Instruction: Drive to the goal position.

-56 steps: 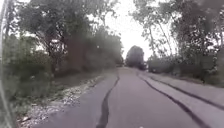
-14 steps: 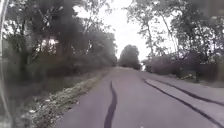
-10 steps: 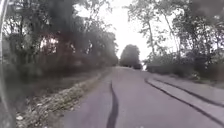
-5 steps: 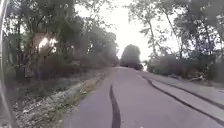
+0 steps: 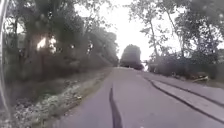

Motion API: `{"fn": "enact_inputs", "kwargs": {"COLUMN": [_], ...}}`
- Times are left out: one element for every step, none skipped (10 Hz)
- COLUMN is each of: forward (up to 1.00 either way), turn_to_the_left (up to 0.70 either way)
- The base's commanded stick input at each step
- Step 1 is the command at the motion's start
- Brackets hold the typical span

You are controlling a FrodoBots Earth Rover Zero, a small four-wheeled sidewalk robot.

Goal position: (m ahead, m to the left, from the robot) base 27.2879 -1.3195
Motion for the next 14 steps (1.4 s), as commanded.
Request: {"fn": "enact_inputs", "kwargs": {"forward": [0.7,0.7,0.7,0.7,0.7,0.7,0.7,0.7,0.7,0.7,0.7,0.7,0.7,0.7], "turn_to_the_left": [0.01,0.01,0.01,0.01,0.01,0.01,0.01,0.01,0.01,-0.16,-0.31,-0.33,-0.34,-0.27]}}
